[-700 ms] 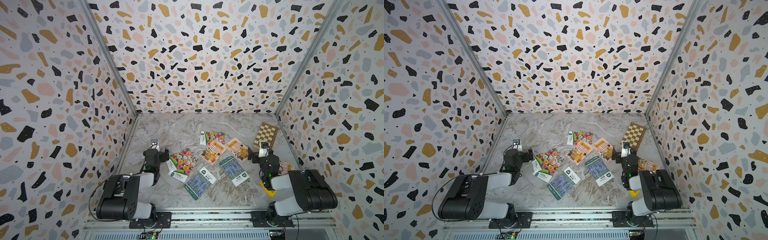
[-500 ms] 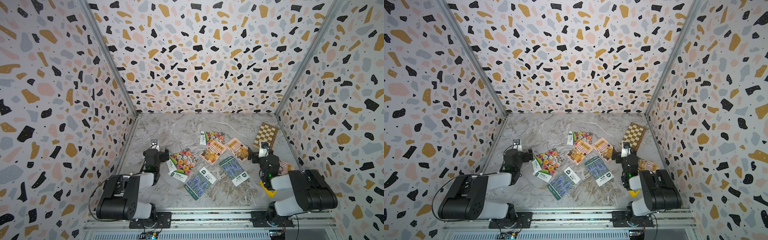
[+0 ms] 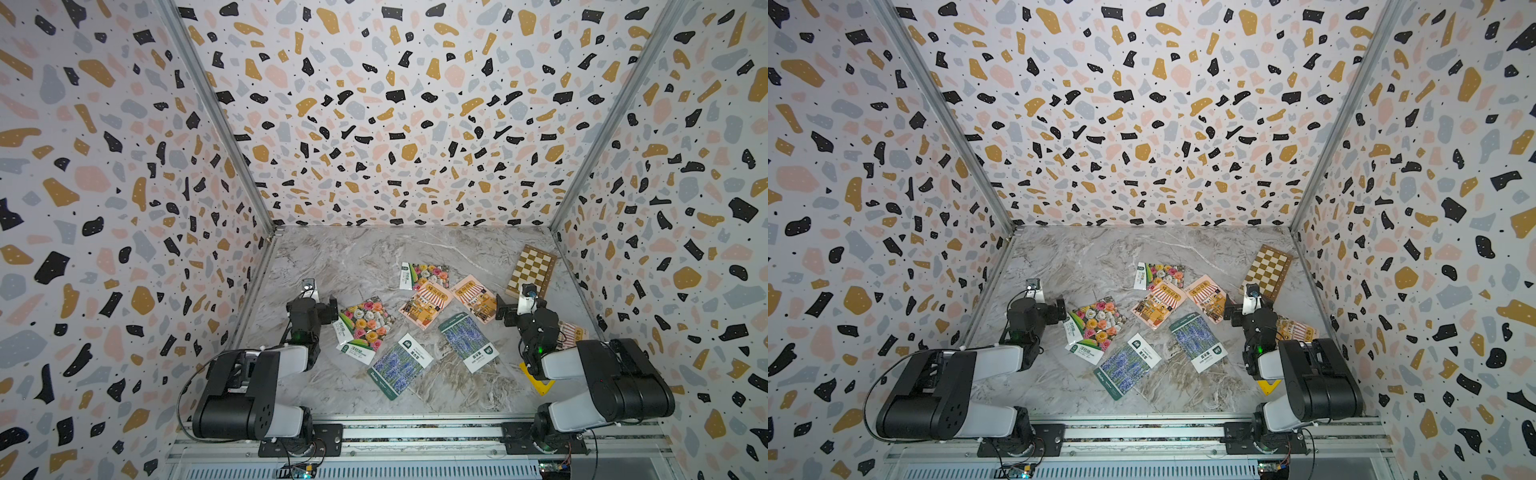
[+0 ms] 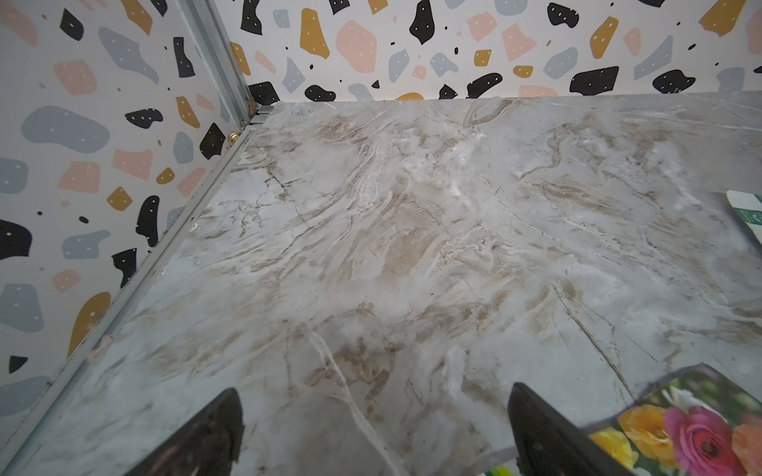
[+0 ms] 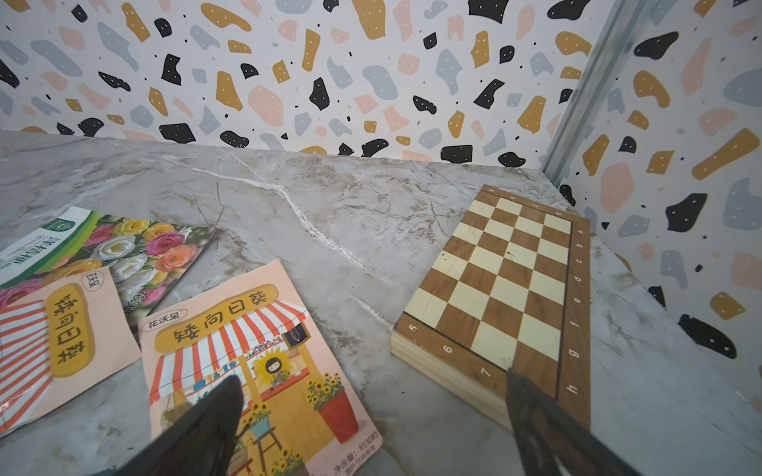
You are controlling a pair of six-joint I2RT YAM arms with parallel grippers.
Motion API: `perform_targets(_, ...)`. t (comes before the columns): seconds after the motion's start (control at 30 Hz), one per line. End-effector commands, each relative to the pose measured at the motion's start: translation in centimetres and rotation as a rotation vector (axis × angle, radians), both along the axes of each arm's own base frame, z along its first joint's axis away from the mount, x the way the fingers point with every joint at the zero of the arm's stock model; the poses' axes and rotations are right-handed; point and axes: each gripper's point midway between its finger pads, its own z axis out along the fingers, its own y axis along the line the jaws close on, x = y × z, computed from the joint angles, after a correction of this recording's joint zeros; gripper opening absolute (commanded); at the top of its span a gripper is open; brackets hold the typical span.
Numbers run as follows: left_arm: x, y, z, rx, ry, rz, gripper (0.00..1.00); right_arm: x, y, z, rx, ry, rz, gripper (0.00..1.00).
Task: Arrange the seed packets in a row
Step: Pick up the seed packet from the center of the board.
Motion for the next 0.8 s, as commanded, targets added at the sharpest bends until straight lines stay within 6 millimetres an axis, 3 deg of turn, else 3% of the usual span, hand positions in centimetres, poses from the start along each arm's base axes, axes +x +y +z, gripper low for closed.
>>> perform_targets(0.0,0.3,0.4,0.9,-0.005,-0.041,0.017,0.99,0.7,0.1,1.2,-0.003,-0.035,0.007,1.0)
perform_targets(0.13,0.1,0.7,1.7,-0.007,-0.058,0.039,0.99,1.2,-1.1,2.1,0.006,-0.006,-0.074,1.0)
perform_targets(0.33,-1.0,2.4,5.4,-0.016,-0.049,0.154,0.99,2.5,-2.8,5.2,0.046,0.027,-0.204,1.0)
perform_targets(0.47,-2.0,3.0,7.9,-0.181,-0.06,0.262,0.99,4.0,-2.8,5.7,0.169,0.168,-0.266,1.0)
perform_targets(0.5,-2.3,2.6,8.4,-0.244,-0.048,0.264,0.95,4.3,-2.6,5.4,0.201,0.225,-0.276,1.0)
perform_targets(0.63,-2.3,-1.1,12.2,-0.437,-0.001,0.116,0.91,6.4,0.6,5.6,0.283,0.382,-0.185,1.0)
perform_targets(0.77,-3.0,-3.6,14.5,-0.545,0.055,0.019,1.0,6.5,5.2,6.5,0.359,0.404,0.021,1.0)
